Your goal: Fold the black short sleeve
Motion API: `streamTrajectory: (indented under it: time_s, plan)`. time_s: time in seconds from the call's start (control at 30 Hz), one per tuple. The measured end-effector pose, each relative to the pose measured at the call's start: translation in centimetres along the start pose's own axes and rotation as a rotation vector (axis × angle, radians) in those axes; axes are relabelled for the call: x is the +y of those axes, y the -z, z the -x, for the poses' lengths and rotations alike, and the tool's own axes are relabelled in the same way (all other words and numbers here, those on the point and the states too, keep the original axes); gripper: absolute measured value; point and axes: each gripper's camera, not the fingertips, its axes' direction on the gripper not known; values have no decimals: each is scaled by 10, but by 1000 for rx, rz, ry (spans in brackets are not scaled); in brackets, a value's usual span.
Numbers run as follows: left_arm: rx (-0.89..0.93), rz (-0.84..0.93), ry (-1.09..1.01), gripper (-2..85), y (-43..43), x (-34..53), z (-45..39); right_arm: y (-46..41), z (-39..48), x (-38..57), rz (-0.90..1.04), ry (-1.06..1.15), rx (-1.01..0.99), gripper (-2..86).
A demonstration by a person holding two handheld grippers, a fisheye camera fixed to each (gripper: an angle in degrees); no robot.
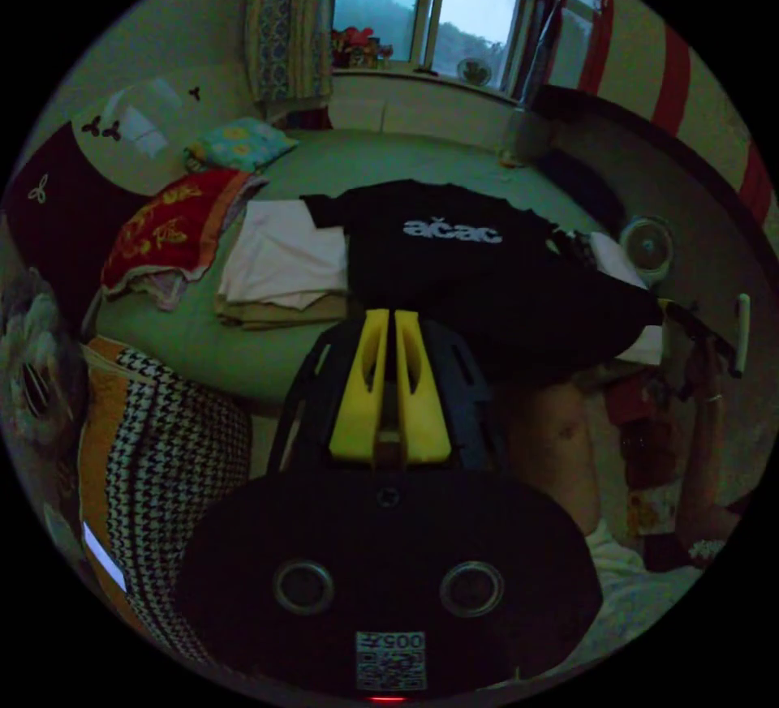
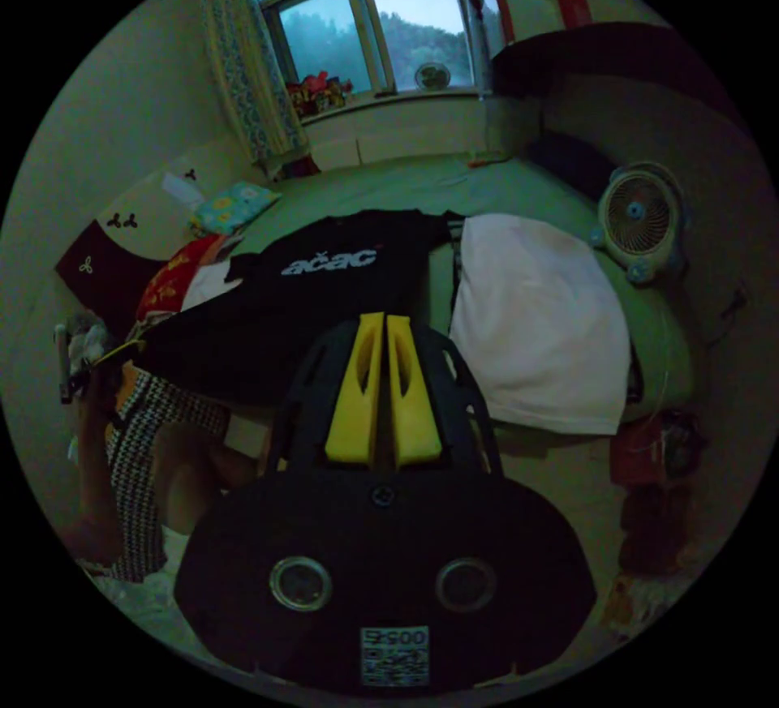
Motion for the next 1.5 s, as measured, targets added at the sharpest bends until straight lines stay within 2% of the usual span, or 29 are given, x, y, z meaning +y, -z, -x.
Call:
streamTrajectory:
  time_s: [0.27,0.5,0.9,1.07,1.23,1.33,1.5]
  plan:
    - [121,105,-27,11,42,19,-20,28,-22,42,43,-79,60,-17]
    - [205,308,82,9,20,41,-25,-12,-39,62,242,-148,7,-17]
    - [101,216,80,5,51,-4,-60,-37,17,4,313,76,57,-17]
    - [55,247,82,5,37,-18,-62,-63,37,-12,335,88,81,-17]
    - [54,385,80,3,-4,-29,-53,-127,46,3,458,-116,67,-16]
    - [28,524,30,2,-33,-27,-49,-161,55,15,557,-216,152,-14]
    - [67,636,-57,1,-71,-36,-31,-193,84,5,573,-289,192,-13]
